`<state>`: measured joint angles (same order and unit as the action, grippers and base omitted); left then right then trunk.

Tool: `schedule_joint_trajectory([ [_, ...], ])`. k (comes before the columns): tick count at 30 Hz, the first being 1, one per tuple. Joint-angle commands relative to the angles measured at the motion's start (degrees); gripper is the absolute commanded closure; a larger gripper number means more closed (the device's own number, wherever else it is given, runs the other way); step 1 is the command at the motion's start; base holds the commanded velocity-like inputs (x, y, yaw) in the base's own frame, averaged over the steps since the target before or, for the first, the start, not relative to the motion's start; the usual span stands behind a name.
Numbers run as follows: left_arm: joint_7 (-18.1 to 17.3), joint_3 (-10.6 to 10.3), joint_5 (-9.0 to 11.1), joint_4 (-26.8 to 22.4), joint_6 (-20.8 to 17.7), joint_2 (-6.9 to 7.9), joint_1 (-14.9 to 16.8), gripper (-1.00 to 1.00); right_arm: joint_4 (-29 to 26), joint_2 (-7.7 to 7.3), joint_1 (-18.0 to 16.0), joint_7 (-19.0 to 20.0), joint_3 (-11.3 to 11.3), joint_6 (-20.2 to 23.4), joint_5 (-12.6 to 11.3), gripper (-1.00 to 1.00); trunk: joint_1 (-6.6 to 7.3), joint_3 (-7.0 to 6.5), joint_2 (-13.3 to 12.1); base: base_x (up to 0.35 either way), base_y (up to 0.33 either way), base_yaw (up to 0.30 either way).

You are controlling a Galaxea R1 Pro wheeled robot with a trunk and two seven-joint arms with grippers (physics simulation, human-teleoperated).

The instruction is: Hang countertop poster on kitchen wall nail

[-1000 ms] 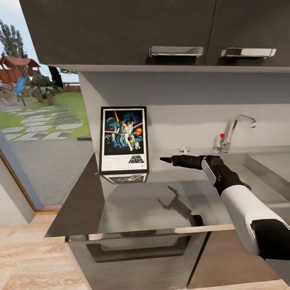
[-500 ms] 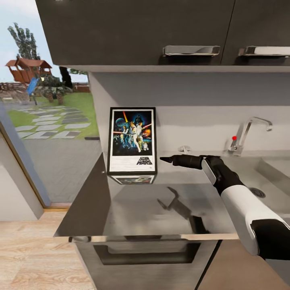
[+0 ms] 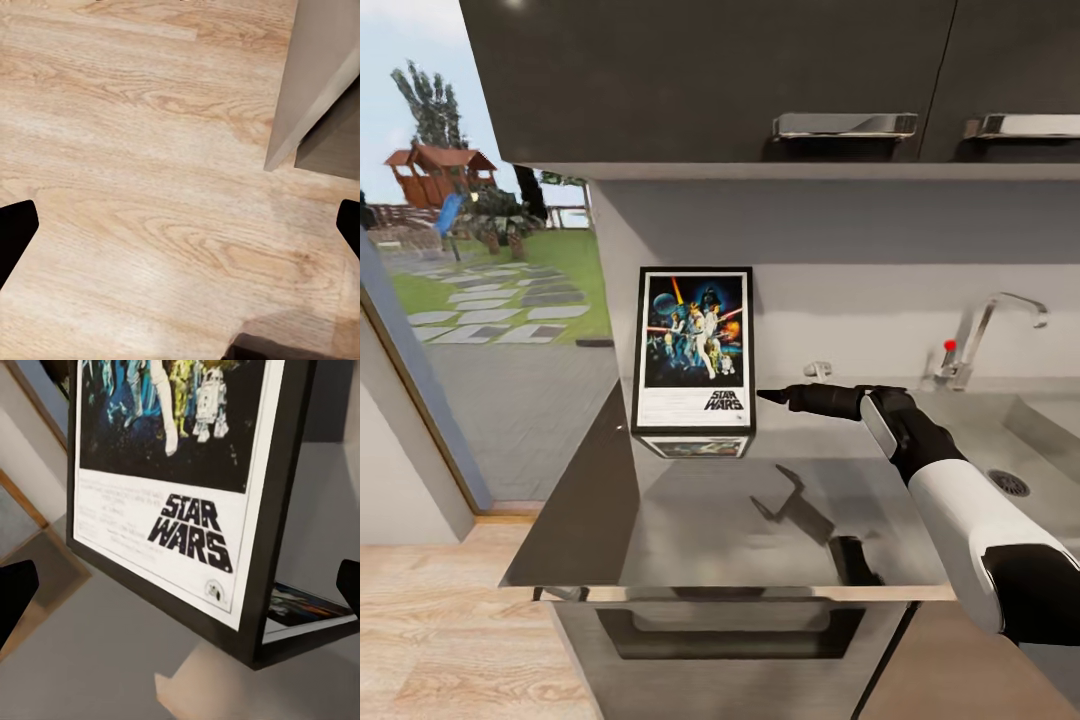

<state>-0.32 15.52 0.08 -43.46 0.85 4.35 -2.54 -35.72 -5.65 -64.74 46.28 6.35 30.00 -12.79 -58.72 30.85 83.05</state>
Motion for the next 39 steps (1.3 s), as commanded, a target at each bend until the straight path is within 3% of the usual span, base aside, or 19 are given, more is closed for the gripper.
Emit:
schedule_joint_trajectory([
  [1, -0.03, 0.03, 0.01, -0.05, 0.09, -0.01, -0.01, -1.0, -0.05, -0.07, -0.03, -0.13, 0.25, 0.44, -0.57, -1.0, -0.01, 0.05, 0.02, 0.123, 0.0, 0.002],
  [14, -0.03, 0.45, 0.01, -0.11, 0.05, 0.04, -0.01, -1.0, -0.05, -0.08, -0.03, -0.15, 0.25, 0.41, -0.57, -1.0, -0.01, 0.05, 0.02, 0.084, 0.0, 0.0],
  [22, -0.11, 4.47, 0.01, -2.07, 0.03, 0.05, -0.01, -1.0, -0.04, -0.15, -0.03, 1.21, 0.17, 0.41, -0.57, -1.0, -0.01, 0.13, 0.02, 0.002, 0.0, 0.0],
  [39, -0.12, 4.95, 0.01, -2.38, 0.03, 0.05, -0.01, -1.0, 0.05, -0.24, -0.03, 2.06, -0.02, 0.49, -0.57, -1.0, -0.01, 1.59, 0.02, 0.0, 0.0, 0.0],
])
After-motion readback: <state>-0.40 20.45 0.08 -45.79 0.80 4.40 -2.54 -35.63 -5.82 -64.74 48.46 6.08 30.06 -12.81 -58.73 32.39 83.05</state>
